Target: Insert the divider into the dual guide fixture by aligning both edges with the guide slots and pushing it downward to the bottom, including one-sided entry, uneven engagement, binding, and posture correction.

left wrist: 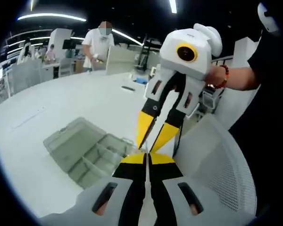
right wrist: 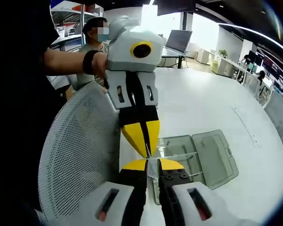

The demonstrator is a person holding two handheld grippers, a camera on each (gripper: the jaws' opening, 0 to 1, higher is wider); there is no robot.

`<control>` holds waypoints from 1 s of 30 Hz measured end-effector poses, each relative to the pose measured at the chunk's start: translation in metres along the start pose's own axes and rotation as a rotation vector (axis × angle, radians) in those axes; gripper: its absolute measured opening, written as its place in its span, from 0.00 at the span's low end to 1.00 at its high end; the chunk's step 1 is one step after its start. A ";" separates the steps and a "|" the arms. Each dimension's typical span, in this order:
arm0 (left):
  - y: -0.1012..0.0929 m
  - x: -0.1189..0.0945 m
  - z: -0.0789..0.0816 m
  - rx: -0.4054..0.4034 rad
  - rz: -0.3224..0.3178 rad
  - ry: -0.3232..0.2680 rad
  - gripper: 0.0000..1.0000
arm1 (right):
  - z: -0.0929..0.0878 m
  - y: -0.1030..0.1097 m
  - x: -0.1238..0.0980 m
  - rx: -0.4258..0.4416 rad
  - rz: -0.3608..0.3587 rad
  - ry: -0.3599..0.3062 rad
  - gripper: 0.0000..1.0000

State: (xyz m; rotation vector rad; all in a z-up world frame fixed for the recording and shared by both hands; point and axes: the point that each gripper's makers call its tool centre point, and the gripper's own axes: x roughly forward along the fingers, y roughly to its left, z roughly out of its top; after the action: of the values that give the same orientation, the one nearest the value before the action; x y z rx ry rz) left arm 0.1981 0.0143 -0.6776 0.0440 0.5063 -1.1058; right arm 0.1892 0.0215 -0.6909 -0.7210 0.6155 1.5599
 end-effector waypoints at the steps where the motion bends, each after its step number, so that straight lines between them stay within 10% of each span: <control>1: -0.001 0.001 -0.001 0.014 -0.001 0.010 0.00 | 0.000 0.000 0.000 -0.009 -0.001 -0.003 0.01; 12: -0.014 0.003 -0.006 0.121 -0.050 0.037 0.00 | -0.006 0.012 0.004 0.007 0.110 0.027 0.00; 30: 0.009 -0.018 -0.016 0.022 0.160 -0.007 0.20 | 0.000 -0.014 -0.001 -0.008 0.065 0.089 0.00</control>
State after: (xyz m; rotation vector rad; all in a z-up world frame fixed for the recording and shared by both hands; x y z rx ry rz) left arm 0.1935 0.0384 -0.6864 0.0984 0.4760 -0.9542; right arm 0.2035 0.0221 -0.6902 -0.7868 0.7044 1.5970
